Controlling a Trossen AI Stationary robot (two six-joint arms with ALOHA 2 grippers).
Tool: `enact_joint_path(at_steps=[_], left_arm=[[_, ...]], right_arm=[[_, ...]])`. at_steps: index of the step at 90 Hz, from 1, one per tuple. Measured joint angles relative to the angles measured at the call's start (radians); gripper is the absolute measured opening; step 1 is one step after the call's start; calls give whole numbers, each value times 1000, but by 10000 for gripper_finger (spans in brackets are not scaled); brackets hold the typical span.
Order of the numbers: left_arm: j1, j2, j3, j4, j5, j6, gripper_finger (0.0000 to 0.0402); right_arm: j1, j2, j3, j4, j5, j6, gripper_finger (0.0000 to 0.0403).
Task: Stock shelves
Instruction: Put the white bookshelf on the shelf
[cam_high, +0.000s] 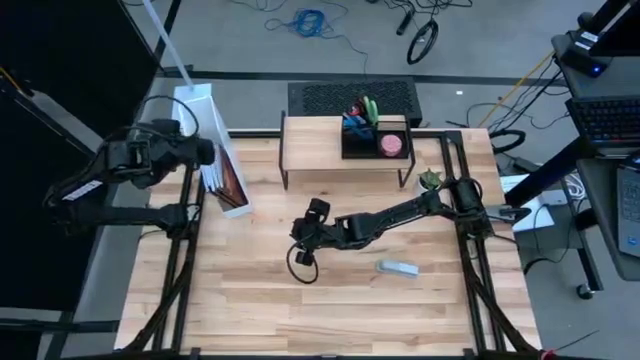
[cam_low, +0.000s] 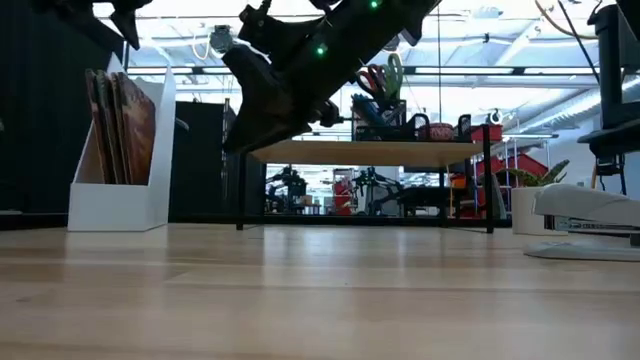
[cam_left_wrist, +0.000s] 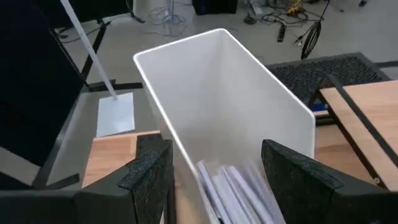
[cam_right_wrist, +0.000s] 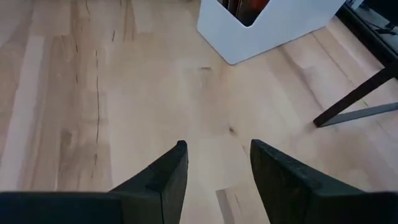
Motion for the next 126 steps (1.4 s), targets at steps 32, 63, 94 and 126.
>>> enact_joint_path(at_steps=[32,63,94,126], left_arm=[[-1,3,-141,-46,1,-127,233],[-1,3,-340,-1,-125,-286,233],[-1,2,-430,61,-256,-376,209],[-2,1,-430,102,-260,-327,4]], right_arm=[[0,0,0,1,0,0,155],[0,0,0,1,-2,0,155],[0,0,0,1,-2,0,155],[0,0,0,-1,-1,0,155]])
